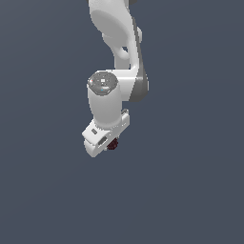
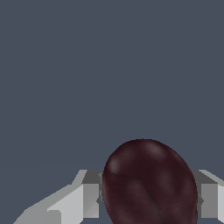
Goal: Pick up the object and move it to a goal position.
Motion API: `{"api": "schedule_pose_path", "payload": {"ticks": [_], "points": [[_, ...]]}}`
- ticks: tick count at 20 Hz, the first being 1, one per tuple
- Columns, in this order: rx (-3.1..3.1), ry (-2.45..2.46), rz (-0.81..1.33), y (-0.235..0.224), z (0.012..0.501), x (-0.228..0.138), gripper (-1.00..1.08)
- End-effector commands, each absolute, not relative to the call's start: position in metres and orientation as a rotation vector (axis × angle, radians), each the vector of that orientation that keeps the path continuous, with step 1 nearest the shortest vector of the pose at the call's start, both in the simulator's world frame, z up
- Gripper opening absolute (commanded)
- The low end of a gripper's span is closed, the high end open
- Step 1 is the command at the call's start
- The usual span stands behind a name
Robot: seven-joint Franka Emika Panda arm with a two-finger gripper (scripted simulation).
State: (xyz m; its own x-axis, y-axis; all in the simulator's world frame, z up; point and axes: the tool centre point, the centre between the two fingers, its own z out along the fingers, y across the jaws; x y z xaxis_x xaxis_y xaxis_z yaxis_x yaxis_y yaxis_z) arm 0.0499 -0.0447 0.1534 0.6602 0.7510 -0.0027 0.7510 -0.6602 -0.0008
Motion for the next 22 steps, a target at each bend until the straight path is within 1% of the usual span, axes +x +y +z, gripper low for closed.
{"api": "schedule_pose_path", "payload": {"ticks": [1,15,22], "points": [[2.861,1.294,-0.003,-0.047,0.182,0.042,-1.00],[2.862,1.297,0.000,-0.062,0.347,0.000,-1.00],[2.862,1.296,0.000,-0.070,0.416,-0.015,-1.00]]}}
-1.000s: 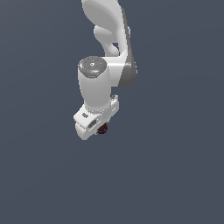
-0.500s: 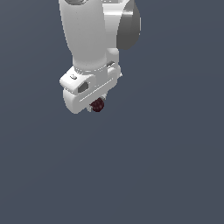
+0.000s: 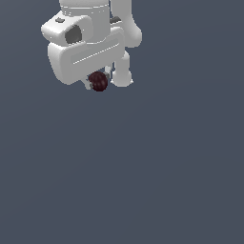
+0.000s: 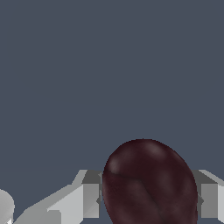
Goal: Pick up the object and move it to a goal position.
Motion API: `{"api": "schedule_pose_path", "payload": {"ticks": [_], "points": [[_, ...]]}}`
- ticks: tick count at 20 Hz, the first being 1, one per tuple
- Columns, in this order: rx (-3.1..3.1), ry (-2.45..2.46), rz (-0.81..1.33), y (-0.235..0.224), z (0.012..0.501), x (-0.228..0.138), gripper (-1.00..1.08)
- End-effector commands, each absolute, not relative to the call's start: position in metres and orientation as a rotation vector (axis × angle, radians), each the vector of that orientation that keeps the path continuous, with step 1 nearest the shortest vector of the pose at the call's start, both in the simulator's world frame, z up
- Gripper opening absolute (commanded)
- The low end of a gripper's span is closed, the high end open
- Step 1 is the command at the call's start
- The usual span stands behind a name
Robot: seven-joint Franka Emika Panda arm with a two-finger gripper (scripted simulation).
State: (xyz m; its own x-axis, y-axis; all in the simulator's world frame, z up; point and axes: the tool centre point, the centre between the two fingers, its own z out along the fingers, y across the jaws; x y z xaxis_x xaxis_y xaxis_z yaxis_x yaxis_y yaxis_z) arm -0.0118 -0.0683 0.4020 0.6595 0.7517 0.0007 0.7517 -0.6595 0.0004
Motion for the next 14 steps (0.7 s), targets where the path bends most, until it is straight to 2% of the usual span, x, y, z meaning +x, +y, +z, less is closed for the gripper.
{"api": "schedule_pose_path", "payload": {"ticks": [1,7,14], "points": [[2.862,1.296,0.000,-0.071,0.423,-0.017,-1.00],[2.863,1.295,0.000,-0.074,0.455,-0.023,-1.00],[2.863,1.295,0.000,-0.076,0.468,-0.024,-1.00]]}}
